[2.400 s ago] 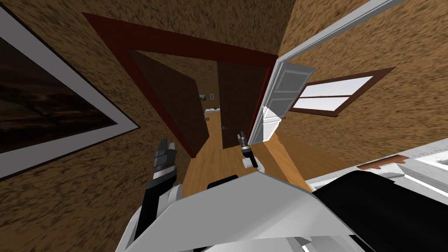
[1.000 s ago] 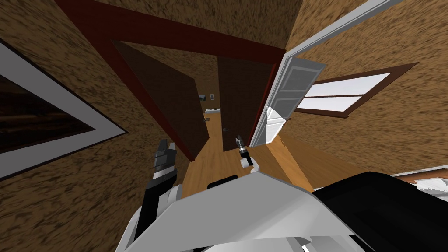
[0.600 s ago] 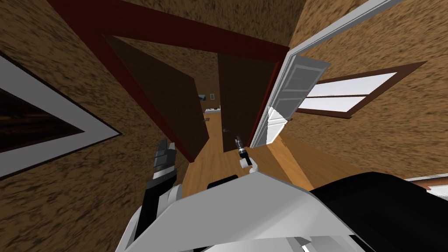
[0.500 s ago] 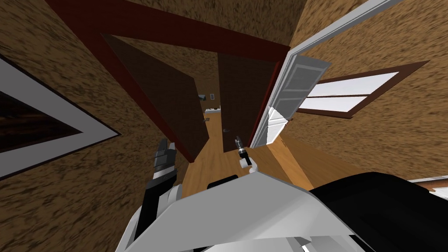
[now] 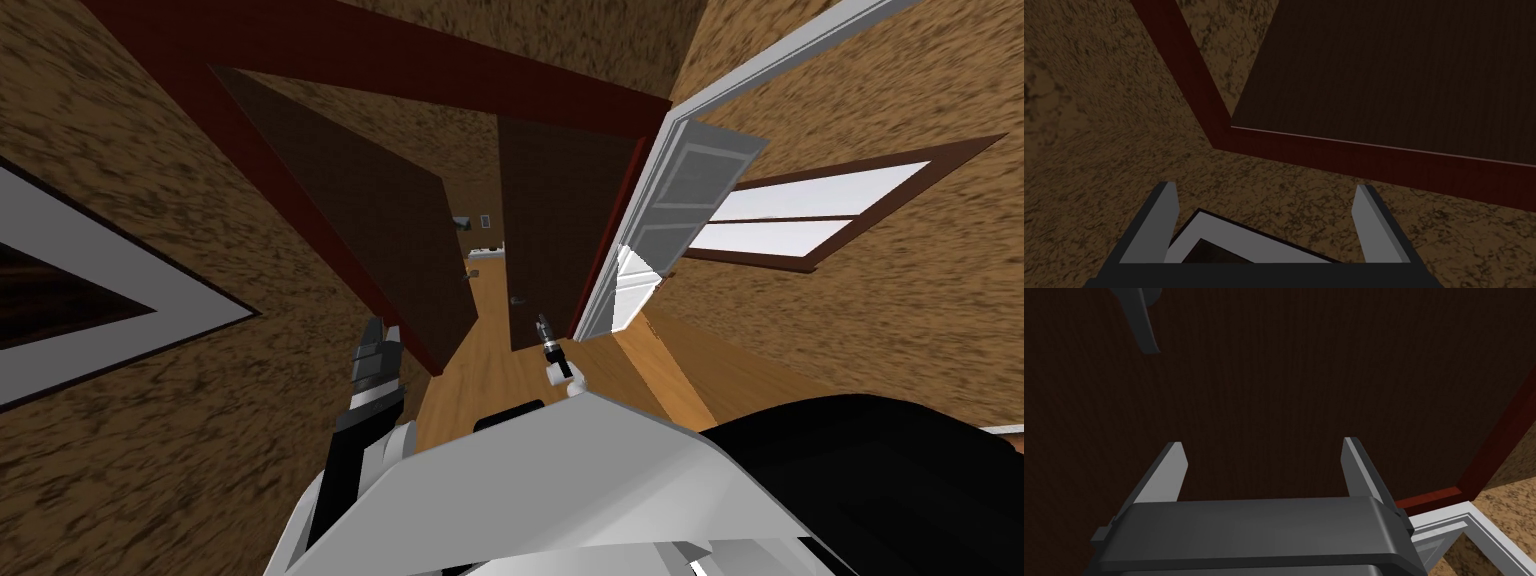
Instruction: Push the door open
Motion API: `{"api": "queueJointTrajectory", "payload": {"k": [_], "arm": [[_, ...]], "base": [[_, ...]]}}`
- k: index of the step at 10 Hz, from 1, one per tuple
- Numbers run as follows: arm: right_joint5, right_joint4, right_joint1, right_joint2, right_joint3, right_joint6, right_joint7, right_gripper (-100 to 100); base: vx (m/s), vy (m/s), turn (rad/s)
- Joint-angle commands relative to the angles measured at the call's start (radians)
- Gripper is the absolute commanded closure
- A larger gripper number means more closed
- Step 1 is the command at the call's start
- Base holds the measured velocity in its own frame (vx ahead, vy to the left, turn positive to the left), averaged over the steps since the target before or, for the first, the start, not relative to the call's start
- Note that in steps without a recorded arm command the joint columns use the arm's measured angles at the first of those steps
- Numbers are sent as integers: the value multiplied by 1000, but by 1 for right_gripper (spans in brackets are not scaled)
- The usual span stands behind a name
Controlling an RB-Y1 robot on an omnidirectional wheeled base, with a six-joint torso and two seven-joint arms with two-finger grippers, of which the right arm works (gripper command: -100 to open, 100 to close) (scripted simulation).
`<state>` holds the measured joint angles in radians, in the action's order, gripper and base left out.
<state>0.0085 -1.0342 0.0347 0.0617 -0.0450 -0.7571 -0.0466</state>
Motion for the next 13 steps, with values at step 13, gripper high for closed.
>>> {"api": "queueJointTrajectory", "payload": {"k": [13], "arm": [[8, 371, 146, -30, -28, -52, 23, -100]], "base": [[84, -5, 3]]}}
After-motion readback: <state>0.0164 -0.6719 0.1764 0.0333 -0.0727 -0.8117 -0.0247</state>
